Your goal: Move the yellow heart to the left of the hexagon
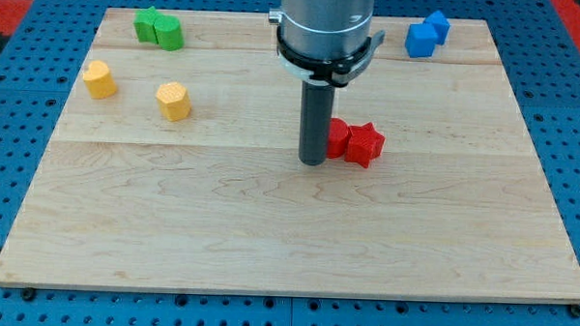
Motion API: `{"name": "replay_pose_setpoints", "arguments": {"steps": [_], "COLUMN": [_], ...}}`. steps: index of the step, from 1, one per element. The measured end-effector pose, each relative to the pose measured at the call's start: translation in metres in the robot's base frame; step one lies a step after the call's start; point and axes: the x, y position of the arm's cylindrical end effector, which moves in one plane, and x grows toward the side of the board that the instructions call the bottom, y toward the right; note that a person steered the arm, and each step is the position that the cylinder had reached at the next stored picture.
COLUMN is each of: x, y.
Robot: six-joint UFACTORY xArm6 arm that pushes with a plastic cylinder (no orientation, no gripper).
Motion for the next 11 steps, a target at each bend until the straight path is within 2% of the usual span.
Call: {"name": "replay_pose_setpoints", "arguments": {"steps": [2, 5, 7, 8, 9, 10, 11], "x": [-0.045, -0.115, -0.143, -0.138, -0.157, -0.156, -0.144], "y": [-0.059, -0.109, -0.154, -0.216, -0.274, -0.319, -0.289]}}
